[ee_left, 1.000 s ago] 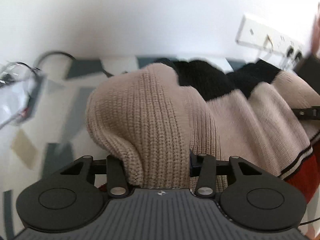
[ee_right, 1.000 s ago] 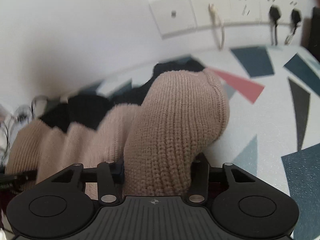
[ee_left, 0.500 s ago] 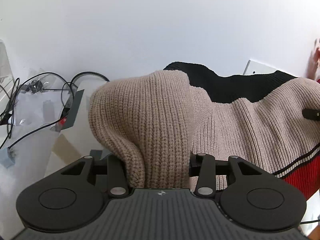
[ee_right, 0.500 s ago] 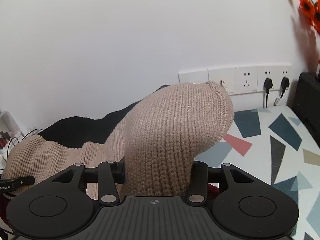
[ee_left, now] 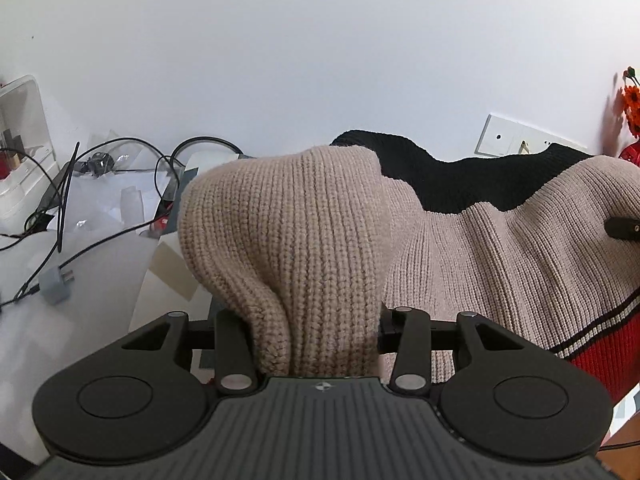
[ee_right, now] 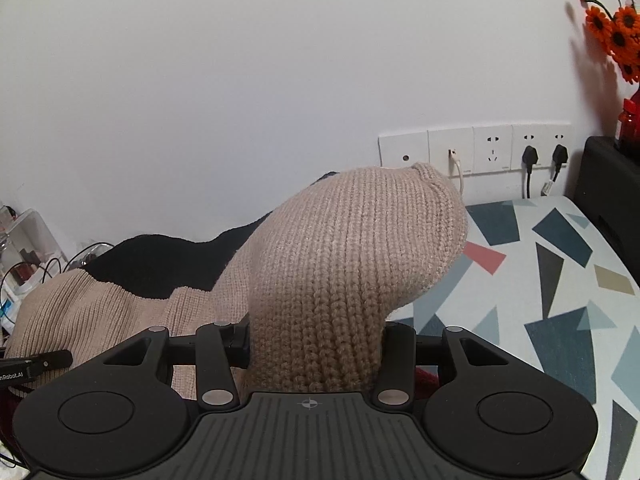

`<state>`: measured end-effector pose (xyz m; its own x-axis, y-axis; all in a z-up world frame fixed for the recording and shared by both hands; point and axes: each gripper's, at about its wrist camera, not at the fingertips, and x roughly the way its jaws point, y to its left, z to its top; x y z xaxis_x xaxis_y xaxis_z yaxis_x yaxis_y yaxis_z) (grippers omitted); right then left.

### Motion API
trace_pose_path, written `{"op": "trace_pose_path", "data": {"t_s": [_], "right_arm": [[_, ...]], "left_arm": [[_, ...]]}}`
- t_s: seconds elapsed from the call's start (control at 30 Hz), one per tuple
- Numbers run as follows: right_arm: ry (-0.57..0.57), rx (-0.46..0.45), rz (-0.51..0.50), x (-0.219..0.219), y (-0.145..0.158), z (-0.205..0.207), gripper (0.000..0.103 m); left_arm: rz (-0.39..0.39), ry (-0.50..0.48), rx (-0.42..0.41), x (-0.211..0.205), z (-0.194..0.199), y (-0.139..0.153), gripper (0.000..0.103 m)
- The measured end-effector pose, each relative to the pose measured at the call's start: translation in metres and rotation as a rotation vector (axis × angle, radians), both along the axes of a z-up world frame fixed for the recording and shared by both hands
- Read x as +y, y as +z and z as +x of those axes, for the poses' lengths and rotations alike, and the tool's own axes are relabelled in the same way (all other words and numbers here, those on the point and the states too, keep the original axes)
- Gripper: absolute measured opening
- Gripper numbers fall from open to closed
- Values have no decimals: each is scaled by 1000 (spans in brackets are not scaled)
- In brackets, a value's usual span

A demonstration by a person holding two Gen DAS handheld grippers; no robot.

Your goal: Fold clothes

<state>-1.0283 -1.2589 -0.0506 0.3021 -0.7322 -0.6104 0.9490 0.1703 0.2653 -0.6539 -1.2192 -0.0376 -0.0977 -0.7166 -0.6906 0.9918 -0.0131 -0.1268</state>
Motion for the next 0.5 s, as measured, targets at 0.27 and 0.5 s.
{"op": "trace_pose_path", "data": {"t_s": [0.27, 0.5], "right_arm": [[68, -7, 17, 5, -12, -24, 40], [151, -12, 29, 5, -24, -48, 41]], "left_arm": [[21, 50, -50, 20, -38, -3, 43], [49, 210, -50, 41, -96, -9, 43]]}}
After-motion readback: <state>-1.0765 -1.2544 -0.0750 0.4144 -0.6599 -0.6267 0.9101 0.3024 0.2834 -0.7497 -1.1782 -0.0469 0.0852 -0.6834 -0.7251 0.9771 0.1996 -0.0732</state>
